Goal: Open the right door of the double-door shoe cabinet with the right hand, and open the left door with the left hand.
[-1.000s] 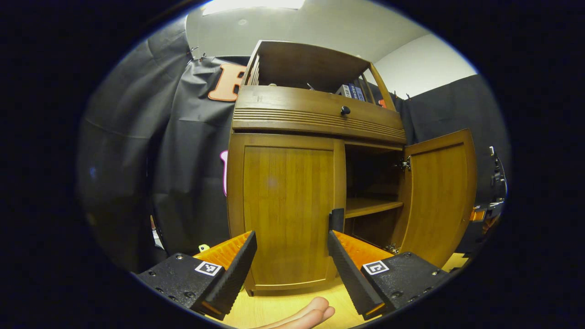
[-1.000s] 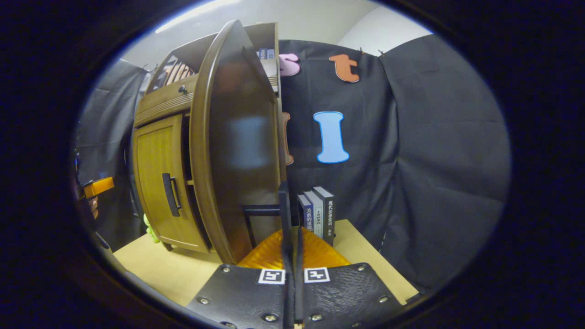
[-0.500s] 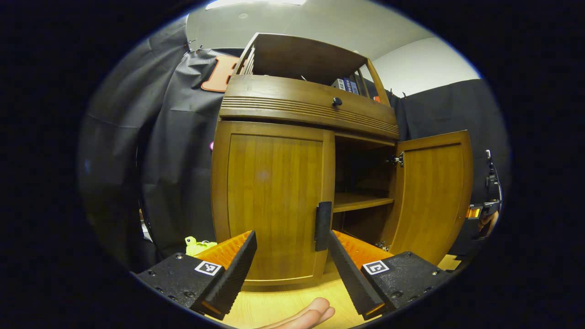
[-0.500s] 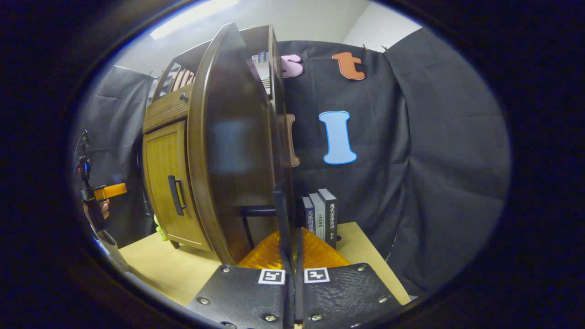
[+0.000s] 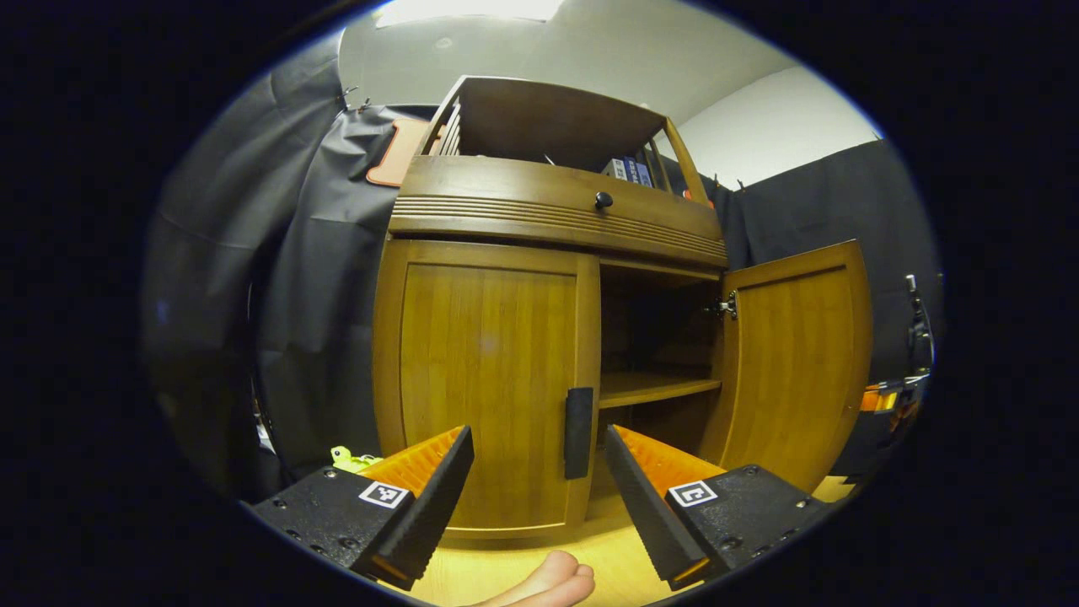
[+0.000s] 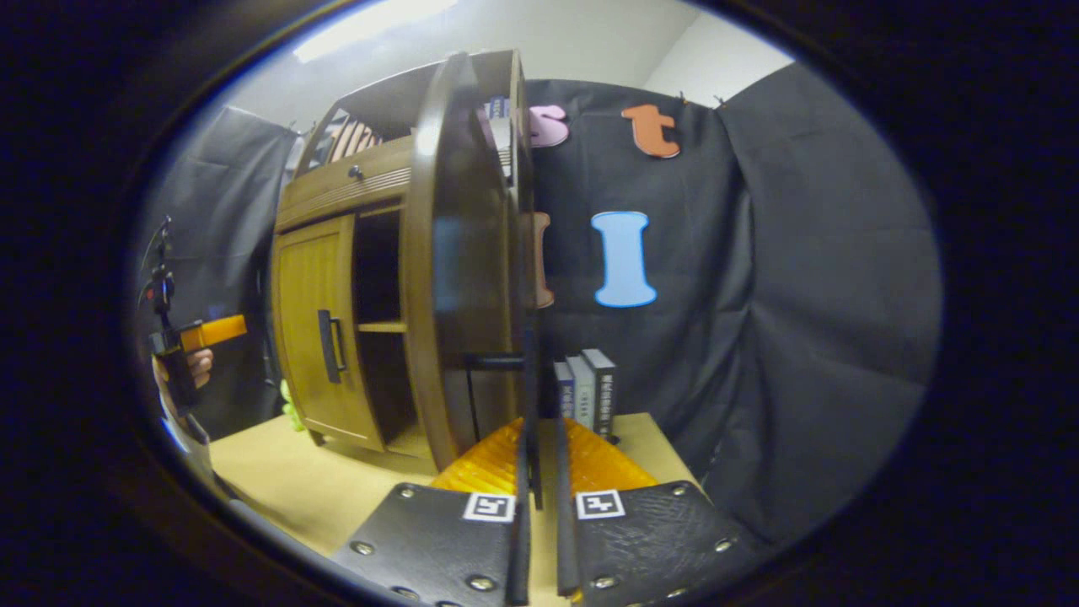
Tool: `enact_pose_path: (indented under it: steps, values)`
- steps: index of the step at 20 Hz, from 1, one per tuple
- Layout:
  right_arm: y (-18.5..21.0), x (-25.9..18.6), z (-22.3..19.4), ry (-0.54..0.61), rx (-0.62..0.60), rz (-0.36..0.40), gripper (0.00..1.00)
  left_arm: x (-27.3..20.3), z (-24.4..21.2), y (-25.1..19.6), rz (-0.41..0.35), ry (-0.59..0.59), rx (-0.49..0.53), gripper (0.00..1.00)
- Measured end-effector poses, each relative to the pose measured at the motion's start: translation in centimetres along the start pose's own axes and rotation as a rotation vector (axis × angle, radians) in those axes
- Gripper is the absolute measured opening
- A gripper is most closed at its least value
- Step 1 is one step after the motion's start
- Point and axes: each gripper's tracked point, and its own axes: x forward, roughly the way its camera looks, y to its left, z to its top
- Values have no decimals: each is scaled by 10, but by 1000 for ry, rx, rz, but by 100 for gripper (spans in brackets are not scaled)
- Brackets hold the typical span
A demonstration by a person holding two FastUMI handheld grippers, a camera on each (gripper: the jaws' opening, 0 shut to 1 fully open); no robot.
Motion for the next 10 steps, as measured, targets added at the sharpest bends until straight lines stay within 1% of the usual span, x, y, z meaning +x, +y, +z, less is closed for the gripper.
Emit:
enact_pose_path:
  steps: [1,2,3,4,5,6,8,9,10]
  values:
    - [-5,-14,4,-28,27,-7,30,4,2,0,10,-11,14,95]
    - [-13,-34,11,-59,54,-25,43,8,5,-2,15,-19,22,96]
    - [-17,-52,16,-83,81,-18,55,11,6,-4,14,-24,24,95]
    - [-18,-70,18,-112,118,10,70,15,10,-7,18,-35,23,95]
    - [-21,-83,20,-135,153,22,85,17,8,-10,18,-29,30,96]
    - [-32,-103,27,-154,173,13,100,20,8,-13,24,-19,34,95]
    - [-65,-133,36,-187,189,-59,96,26,5,-20,27,-9,42,95]
    - [-76,-147,42,-199,189,-89,100,30,3,-23,29,-5,47,95]
    - [-82,-162,48,-209,182,-109,99,36,0,-26,34,5,52,95]
